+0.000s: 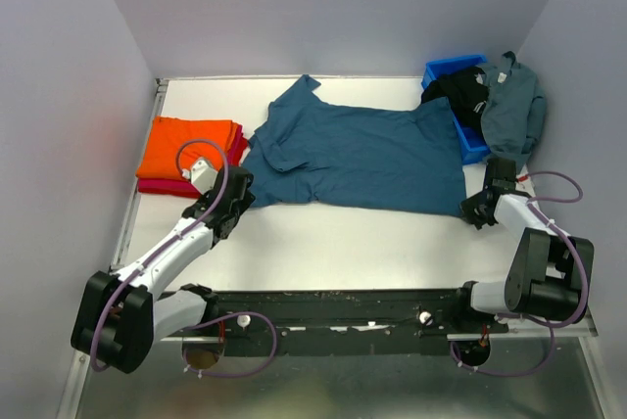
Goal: Fold and stack the t-shirts
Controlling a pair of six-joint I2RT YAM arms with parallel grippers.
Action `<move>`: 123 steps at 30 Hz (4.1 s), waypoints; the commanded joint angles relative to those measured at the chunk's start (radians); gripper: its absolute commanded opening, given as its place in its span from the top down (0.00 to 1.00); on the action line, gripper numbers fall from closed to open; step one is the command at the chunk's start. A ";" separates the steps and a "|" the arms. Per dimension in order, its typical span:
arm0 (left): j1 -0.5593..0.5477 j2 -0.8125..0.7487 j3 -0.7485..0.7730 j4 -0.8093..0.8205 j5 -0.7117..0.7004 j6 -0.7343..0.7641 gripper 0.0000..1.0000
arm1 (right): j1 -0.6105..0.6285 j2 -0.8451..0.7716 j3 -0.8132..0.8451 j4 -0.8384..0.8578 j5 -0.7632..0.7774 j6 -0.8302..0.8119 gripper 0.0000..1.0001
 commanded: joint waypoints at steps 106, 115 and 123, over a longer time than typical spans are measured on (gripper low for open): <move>0.106 -0.245 -0.030 -0.230 -0.062 0.002 1.00 | -0.088 -0.265 0.084 -0.316 -0.032 -0.062 0.99; 0.104 -0.482 -0.293 -0.235 0.022 -0.069 0.98 | -0.088 -0.355 -0.056 -0.320 -0.034 -0.055 0.99; 0.103 -0.535 -0.158 -0.317 -0.027 0.055 0.34 | -0.086 -0.552 -0.029 -0.247 -0.108 -0.188 0.46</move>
